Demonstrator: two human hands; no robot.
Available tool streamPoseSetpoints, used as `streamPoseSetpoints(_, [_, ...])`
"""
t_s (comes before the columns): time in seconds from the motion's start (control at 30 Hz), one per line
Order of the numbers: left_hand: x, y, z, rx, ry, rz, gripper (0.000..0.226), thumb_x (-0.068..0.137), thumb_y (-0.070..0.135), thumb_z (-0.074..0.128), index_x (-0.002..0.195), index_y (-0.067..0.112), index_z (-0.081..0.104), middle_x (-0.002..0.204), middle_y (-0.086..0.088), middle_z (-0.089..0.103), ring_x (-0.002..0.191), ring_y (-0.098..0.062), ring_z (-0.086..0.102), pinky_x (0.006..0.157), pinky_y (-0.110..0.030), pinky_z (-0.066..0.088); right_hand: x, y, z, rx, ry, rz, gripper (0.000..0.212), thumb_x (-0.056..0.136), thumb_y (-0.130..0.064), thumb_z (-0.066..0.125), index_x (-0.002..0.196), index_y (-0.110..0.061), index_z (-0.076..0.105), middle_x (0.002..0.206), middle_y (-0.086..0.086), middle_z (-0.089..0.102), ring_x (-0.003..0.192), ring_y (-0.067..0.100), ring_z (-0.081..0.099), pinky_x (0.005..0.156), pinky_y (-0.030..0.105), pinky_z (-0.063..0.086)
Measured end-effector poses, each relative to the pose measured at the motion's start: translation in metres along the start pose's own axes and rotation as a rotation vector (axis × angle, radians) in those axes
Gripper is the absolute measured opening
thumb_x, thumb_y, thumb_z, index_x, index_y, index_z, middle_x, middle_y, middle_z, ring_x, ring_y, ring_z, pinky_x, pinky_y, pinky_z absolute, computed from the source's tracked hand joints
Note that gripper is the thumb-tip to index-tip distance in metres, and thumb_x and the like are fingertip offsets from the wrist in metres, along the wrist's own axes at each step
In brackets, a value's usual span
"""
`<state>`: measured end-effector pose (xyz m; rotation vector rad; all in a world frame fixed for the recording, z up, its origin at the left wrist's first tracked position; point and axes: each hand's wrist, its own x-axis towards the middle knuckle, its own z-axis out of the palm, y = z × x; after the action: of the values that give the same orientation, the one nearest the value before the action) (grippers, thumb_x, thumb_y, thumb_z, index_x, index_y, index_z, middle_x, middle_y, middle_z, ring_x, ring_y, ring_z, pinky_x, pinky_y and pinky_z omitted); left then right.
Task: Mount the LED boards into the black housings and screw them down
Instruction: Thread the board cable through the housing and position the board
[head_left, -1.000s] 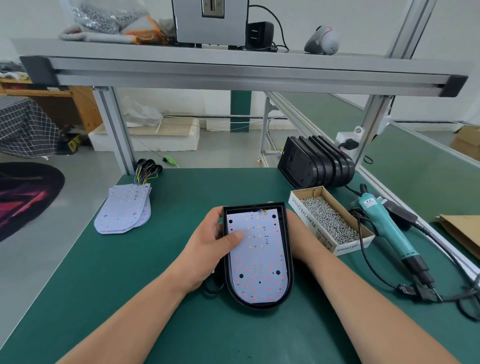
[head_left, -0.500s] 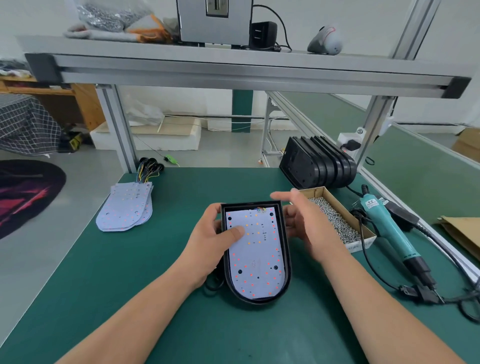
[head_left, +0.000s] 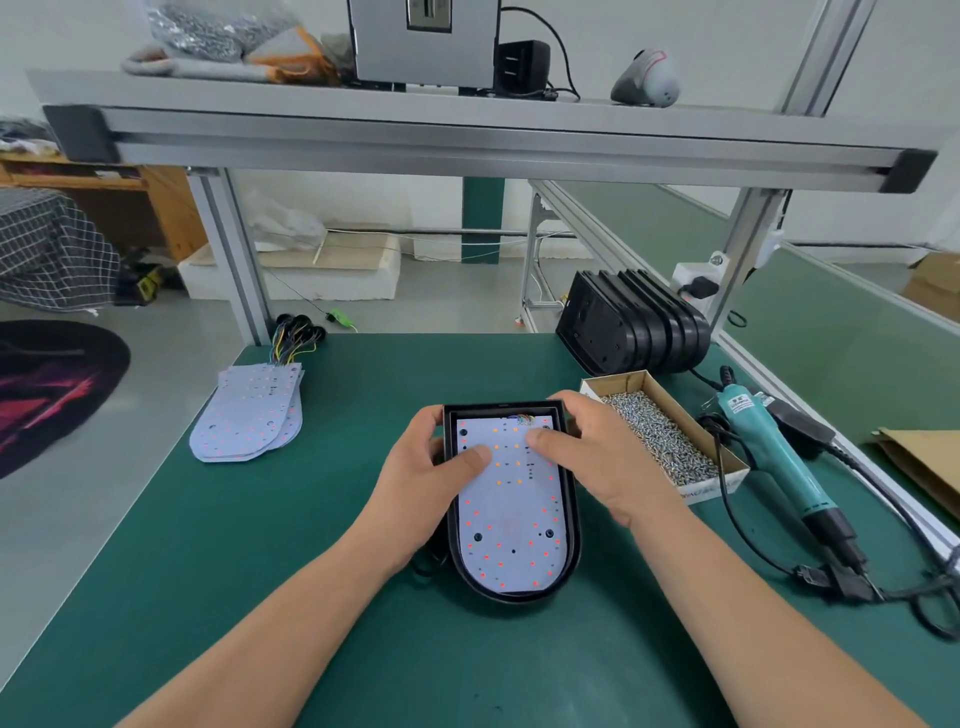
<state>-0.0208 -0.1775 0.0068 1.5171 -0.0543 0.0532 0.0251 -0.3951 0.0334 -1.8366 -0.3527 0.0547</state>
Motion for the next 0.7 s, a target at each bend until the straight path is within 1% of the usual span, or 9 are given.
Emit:
streamPoseSetpoints(0.07, [0.000,0.000,0.000,0.044,0.003,-0.018,0.047,0.086,0.054,0.073,0.128,0.036,0.061,0.111,0.001,0.079,0.105,-0.020,0.077,0.095,-0.044,0.058,0.000,0.005,-0.003,0.039,-0.002,0.031,0.023,0.085,-0.029,0.074,0.107,-0.026,0.073,0.105,-0.005,0.079,0.099,0.016,0.075,0.085,0.033,0.058])
streamPoseSetpoints(0.17, [0.001,-0.004,0.001,0.242,0.077,0.004,0.060,0.090,0.073,0.050,0.140,0.039,0.054,0.107,0.033,0.070,0.101,0.014,0.064,0.093,-0.024,0.048,0.002,0.013,-0.014,0.103,0.020,0.105,0.030,0.081,-0.029,0.075,0.109,-0.019,0.074,0.106,-0.001,0.080,0.100,0.021,0.076,0.089,0.038,0.058])
streamPoseSetpoints(0.2, [0.003,-0.005,0.000,0.302,0.121,0.002,0.052,0.097,0.065,0.047,0.141,0.039,0.052,0.097,0.036,0.067,0.088,0.014,0.062,0.084,-0.022,0.047,0.003,0.015,-0.017,0.120,0.026,0.125,0.030,0.081,-0.027,0.076,0.110,-0.018,0.075,0.106,0.001,0.080,0.100,0.022,0.077,0.090,0.040,0.058])
streamPoseSetpoints(0.27, [0.008,-0.009,-0.003,0.366,0.199,0.007,0.038,0.108,0.040,0.046,0.145,0.033,0.051,0.083,0.022,0.063,0.064,0.001,0.056,0.066,-0.022,0.047,0.005,0.018,-0.023,0.161,0.036,0.156,0.024,0.086,-0.019,0.076,0.110,-0.017,0.076,0.107,0.003,0.080,0.099,0.023,0.077,0.088,0.039,0.058])
streamPoseSetpoints(0.37, [0.012,-0.010,-0.011,0.511,0.284,0.052,0.032,0.109,0.023,0.047,0.139,0.026,0.057,0.093,0.017,0.063,0.075,0.005,0.058,0.065,-0.008,0.043,0.005,0.020,-0.021,0.277,0.018,0.194,0.020,0.095,-0.003,0.067,0.111,-0.011,0.077,0.110,0.012,0.079,0.099,0.030,0.076,0.090,0.045,0.060])
streamPoseSetpoints(0.43, [0.012,-0.009,-0.015,0.664,0.275,0.057,0.018,0.108,0.028,0.049,0.116,0.035,0.064,0.084,0.014,0.066,0.082,0.003,0.062,0.065,-0.009,0.044,0.004,0.019,-0.019,0.325,0.019,0.180,0.020,0.097,-0.001,0.065,0.113,-0.008,0.075,0.111,0.016,0.079,0.097,0.032,0.076,0.087,0.045,0.062])
streamPoseSetpoints(0.47, [0.012,-0.008,-0.017,0.733,0.251,0.054,0.017,0.108,0.035,0.049,0.101,0.036,0.064,0.076,0.011,0.066,0.077,-0.005,0.063,0.064,-0.019,0.048,0.004,0.018,-0.018,0.360,0.029,0.164,0.019,0.098,-0.001,0.064,0.113,-0.007,0.075,0.109,0.016,0.079,0.095,0.031,0.076,0.081,0.043,0.063])
streamPoseSetpoints(0.57, [0.009,-0.001,-0.020,0.904,0.203,0.081,0.044,0.107,0.051,0.041,0.081,0.019,0.057,0.068,-0.003,0.059,0.068,-0.026,0.058,0.061,-0.036,0.049,0.005,0.015,-0.016,0.505,0.125,0.113,0.016,0.099,-0.001,0.062,0.111,-0.005,0.073,0.103,0.014,0.078,0.088,0.028,0.075,0.070,0.035,0.062])
streamPoseSetpoints(0.7, [0.005,0.012,-0.017,1.134,0.260,0.120,0.060,0.106,0.061,0.031,0.066,0.016,0.040,0.059,0.000,0.049,0.058,-0.020,0.048,0.053,-0.034,0.037,0.009,0.014,-0.017,0.623,0.278,0.064,0.020,0.101,-0.001,0.058,0.118,-0.004,0.069,0.107,0.010,0.078,0.092,0.023,0.074,0.077,0.033,0.062])
